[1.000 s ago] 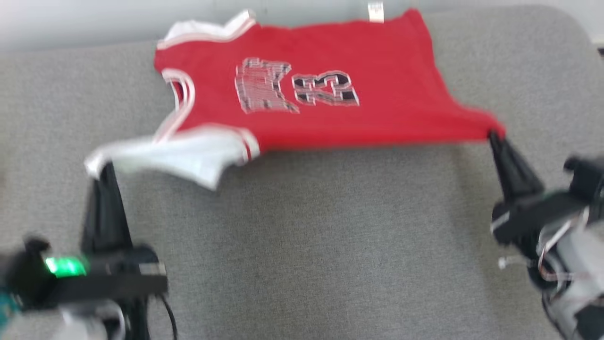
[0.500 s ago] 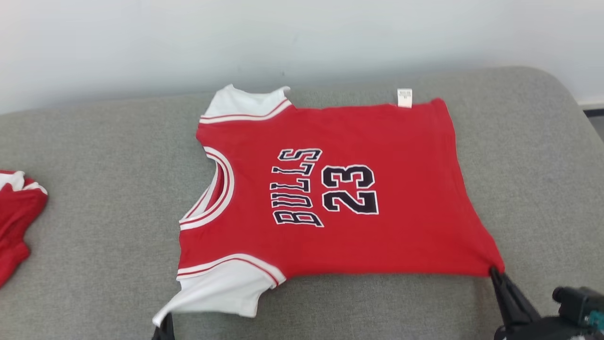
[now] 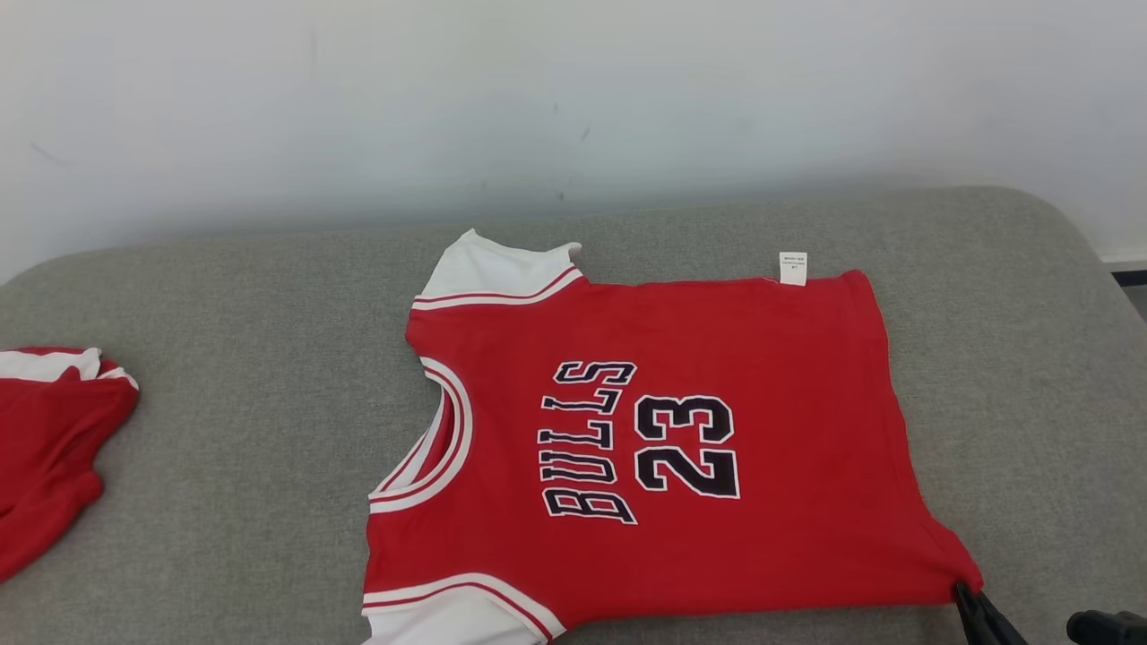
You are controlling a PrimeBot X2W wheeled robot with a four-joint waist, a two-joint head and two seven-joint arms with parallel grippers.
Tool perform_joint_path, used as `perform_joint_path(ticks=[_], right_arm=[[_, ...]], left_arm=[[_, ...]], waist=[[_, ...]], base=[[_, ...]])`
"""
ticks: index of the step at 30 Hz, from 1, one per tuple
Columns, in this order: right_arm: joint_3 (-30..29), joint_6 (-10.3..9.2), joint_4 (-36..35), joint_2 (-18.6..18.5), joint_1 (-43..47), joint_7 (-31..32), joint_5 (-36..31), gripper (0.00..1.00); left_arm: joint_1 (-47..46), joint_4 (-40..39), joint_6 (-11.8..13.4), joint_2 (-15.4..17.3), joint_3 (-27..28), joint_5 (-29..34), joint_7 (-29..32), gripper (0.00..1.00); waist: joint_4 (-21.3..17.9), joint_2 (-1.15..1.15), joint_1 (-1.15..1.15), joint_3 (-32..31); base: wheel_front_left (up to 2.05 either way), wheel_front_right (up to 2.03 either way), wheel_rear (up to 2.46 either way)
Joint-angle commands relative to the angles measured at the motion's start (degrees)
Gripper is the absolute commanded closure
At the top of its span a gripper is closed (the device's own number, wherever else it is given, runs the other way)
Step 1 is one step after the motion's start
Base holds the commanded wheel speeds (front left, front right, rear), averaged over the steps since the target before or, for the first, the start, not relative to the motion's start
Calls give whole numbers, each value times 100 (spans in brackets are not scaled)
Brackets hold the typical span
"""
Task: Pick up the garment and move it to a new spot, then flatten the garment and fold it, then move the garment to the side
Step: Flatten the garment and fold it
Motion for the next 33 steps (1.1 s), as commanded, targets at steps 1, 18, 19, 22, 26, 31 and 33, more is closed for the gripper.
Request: perform_joint_path(ticks=[1, 18, 19, 22, 26, 31, 33], right_arm=[[-58, -14, -5, 52, 52, 66, -42, 100], [-21, -14, -81, 357, -736, 498, 88, 100], [2, -14, -28, 350, -843, 528, 93, 100], [64, -14, 171, 326, -1178, 603, 97, 100], [107, -14, 439, 291, -1589, 591, 134, 100], [180, -14, 782, 252, -2037, 613, 162, 100], [229, -14, 912, 242, -2225, 602, 186, 100]], left_arm=[[-69, -48, 21, 17, 3, 43, -38, 100], [-1855, 344, -279, 258, -238, 712, 45, 100], [-2013, 434, -321, 268, -245, 711, 67, 100], [-2486, 765, -427, 298, -274, 778, 146, 100], [-3069, 1273, -589, 308, -304, 833, 148, 100], [-3688, 1942, -788, 266, -374, 912, 95, 100], [-3917, 2221, -861, 268, -429, 992, 58, 100]], waist=[[26, 0, 1, -7], [-318, 0, 1, 433], [-330, 0, 1, 471], [-364, 0, 1, 583], [-392, 0, 1, 723], [-413, 0, 1, 864], [-423, 0, 1, 911]], base=[[0, 0, 0], [0, 0, 0], [0, 0, 0], [0, 0, 0], [0, 0, 0], [0, 0, 0], [0, 0, 0]])
